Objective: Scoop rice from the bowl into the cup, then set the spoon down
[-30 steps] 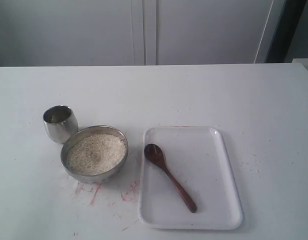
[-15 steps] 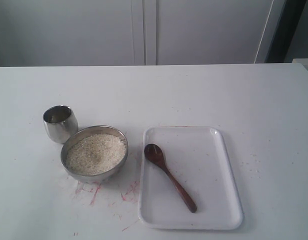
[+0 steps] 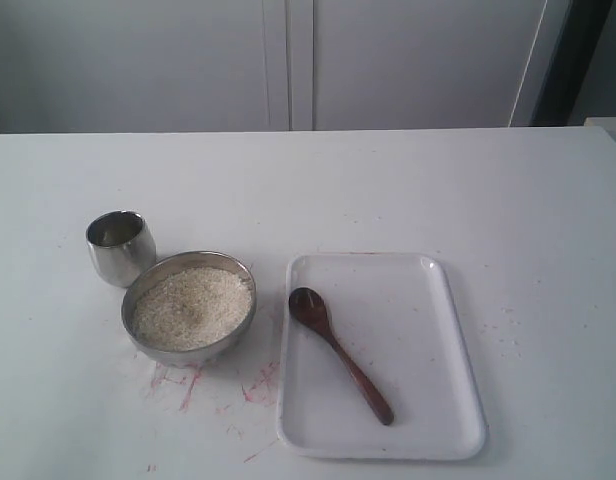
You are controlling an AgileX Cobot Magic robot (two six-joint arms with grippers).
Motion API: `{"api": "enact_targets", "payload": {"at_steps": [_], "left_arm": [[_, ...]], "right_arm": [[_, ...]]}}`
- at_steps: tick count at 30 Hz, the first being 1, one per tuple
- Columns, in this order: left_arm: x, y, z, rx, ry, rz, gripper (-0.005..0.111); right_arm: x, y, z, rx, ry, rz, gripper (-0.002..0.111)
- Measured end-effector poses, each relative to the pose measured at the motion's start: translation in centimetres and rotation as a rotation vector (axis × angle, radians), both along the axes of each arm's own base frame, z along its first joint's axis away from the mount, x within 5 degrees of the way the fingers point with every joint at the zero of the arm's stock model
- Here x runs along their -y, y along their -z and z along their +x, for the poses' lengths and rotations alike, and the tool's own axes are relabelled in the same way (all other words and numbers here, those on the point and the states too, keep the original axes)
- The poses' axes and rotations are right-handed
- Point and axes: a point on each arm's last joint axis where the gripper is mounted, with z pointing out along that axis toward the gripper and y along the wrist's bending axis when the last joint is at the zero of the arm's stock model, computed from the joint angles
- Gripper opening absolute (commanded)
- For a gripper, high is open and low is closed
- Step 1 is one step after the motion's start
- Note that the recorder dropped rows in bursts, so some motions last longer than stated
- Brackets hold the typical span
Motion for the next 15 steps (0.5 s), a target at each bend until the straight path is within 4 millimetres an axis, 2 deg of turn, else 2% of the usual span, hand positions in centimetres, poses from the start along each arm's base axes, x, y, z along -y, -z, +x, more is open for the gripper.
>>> {"api": "enact_targets", "payload": {"at_steps": [15], "left_arm": [[0.0, 0.0, 0.0, 0.0, 0.0, 0.0, 0.014]], "right_arm": [[-0.8, 1.4, -0.2, -0.153, -0.092, -0.011, 0.0]]}}
